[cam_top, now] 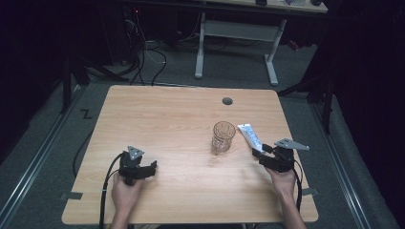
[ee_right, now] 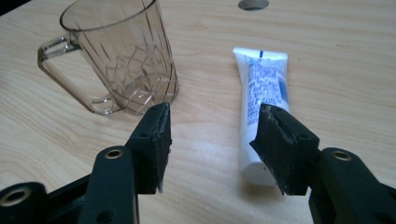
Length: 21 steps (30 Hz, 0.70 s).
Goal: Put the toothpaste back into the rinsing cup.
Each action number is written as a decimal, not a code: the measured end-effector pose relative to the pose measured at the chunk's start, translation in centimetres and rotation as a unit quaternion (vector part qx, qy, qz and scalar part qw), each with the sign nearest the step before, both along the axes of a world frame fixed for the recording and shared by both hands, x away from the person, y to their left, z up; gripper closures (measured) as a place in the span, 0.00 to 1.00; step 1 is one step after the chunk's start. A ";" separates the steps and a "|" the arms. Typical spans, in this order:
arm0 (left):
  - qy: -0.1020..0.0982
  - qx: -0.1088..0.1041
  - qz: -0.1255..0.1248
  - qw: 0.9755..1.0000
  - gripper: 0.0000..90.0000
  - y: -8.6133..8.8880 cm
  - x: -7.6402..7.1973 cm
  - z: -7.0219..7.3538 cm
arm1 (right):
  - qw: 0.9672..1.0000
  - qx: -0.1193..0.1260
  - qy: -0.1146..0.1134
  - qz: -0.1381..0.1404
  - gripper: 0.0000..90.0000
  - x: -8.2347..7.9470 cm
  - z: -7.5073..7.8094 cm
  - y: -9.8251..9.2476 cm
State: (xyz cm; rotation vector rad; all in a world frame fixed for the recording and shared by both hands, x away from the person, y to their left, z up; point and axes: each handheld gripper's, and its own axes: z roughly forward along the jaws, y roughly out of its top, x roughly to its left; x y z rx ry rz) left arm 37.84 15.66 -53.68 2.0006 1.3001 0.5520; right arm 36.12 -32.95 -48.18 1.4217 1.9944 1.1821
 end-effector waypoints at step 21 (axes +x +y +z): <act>0.000 0.000 0.000 1.000 0.22 0.0 0.0 0.0 | 1.000 -0.019 0.012 -0.004 0.52 2.8 1.5 -0.5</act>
